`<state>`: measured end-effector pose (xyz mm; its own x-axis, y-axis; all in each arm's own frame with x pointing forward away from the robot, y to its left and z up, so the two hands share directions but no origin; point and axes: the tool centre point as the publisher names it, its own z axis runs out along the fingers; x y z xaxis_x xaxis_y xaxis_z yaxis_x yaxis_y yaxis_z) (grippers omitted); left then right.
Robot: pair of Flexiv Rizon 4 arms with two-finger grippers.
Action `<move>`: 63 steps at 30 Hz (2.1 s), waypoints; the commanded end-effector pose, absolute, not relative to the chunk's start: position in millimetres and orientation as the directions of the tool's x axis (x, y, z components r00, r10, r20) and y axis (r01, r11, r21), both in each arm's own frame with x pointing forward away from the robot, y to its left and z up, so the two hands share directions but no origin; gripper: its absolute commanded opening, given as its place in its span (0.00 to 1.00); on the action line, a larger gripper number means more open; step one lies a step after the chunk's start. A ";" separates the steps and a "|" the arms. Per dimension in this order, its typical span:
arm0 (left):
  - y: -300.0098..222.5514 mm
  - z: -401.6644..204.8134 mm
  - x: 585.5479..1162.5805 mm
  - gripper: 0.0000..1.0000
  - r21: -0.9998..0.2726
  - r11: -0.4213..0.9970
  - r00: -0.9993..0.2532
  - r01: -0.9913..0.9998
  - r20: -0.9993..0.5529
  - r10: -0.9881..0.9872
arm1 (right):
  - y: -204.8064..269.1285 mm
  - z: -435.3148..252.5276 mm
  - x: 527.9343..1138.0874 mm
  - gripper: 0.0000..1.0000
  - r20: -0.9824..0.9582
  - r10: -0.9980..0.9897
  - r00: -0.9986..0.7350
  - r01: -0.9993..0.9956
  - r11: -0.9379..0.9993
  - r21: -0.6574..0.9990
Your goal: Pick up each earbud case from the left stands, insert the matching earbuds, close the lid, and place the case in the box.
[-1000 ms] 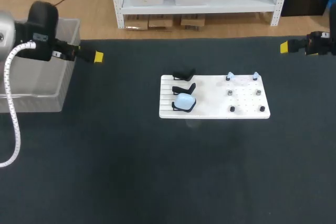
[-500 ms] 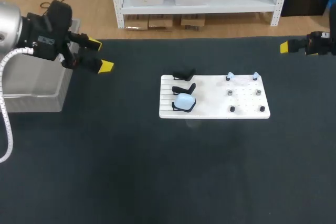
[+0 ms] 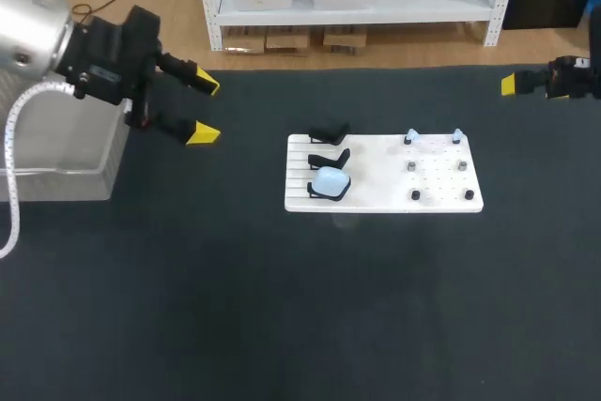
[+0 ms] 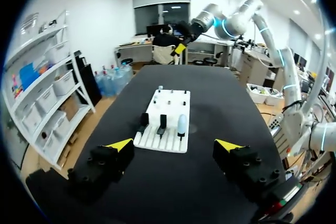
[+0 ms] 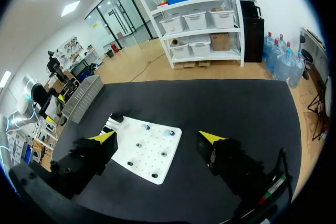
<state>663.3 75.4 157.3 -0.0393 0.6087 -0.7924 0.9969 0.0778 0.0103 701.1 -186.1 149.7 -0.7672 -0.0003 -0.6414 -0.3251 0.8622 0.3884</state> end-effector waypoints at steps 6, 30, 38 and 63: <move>56.3 130.7 664.2 1.00 -0.038 -0.064 0.008 0.997 -0.798 0.603 | -186.3 149.8 701.0 1.00 -0.641 -0.001 -0.767 -0.326 0.862 0.389; -8.8 69.8 643.2 0.83 -0.043 -0.072 0.005 0.997 -0.829 0.559 | -186.3 149.8 701.0 1.00 -0.641 -0.001 -0.767 -0.326 0.862 0.389; -10.1 61.2 646.0 0.67 -0.043 -0.064 -0.004 0.997 -0.856 0.517 | -186.3 149.8 701.0 1.00 -0.641 -0.001 -0.767 -0.326 0.862 0.389; -31.4 32.0 660.4 0.60 -0.052 -0.081 -0.007 0.995 -0.877 0.480 | -186.3 149.8 701.0 1.00 -0.641 -0.001 -0.767 -0.326 0.862 0.389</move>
